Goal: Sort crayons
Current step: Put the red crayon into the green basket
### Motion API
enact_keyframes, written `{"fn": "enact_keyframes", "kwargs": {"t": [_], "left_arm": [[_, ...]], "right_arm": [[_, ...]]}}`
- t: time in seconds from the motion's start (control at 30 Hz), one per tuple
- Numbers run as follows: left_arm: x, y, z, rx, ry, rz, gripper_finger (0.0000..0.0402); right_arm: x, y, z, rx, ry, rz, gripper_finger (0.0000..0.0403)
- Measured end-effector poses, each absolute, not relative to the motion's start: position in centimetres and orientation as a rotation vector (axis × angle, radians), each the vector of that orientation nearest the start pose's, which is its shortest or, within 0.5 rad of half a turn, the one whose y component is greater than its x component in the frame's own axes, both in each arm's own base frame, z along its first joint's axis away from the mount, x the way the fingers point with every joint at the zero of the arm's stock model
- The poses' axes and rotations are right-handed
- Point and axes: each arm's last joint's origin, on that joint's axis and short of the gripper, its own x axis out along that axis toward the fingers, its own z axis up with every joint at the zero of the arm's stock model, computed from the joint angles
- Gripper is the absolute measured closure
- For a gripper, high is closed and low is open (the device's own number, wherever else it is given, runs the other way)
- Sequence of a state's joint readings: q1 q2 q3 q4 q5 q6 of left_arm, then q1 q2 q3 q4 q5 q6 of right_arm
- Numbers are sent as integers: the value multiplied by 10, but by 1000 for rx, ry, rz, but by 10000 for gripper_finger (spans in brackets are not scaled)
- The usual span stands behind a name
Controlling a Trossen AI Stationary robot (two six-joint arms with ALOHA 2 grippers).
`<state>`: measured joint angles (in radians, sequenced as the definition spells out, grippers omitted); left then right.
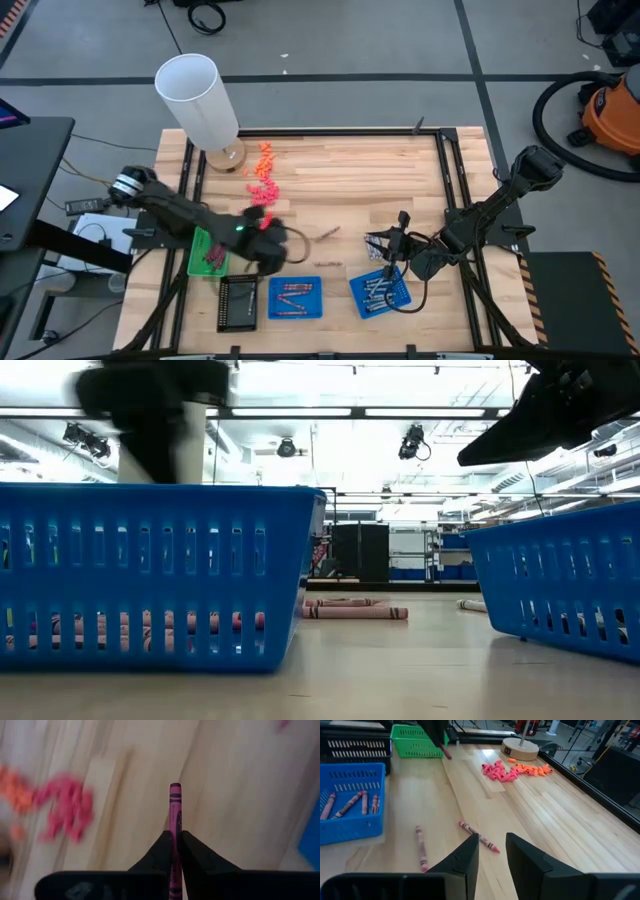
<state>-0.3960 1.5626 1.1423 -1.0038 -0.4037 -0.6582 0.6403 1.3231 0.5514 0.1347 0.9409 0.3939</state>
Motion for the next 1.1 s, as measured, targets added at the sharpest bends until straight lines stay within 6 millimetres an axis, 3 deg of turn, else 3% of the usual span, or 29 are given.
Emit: {"fn": "enact_keyframes", "kwargs": {"t": [0.27,0.47,0.63,0.93,1.1], "left_arm": [[183,-113,233,-217,1212,593,374],[140,-119,223,-405,1257,633,374],[124,-120,206,-456,1359,672,374],[112,-122,189,-476,1388,723,374],[109,-118,184,-470,1380,765,343]], "right_arm": [[208,126,182,-57,375,-360,295],[215,127,181,66,455,-138,295],[226,133,183,48,518,-91,295],[274,159,182,-69,627,34,295],[296,162,176,-66,682,142,295]]}}
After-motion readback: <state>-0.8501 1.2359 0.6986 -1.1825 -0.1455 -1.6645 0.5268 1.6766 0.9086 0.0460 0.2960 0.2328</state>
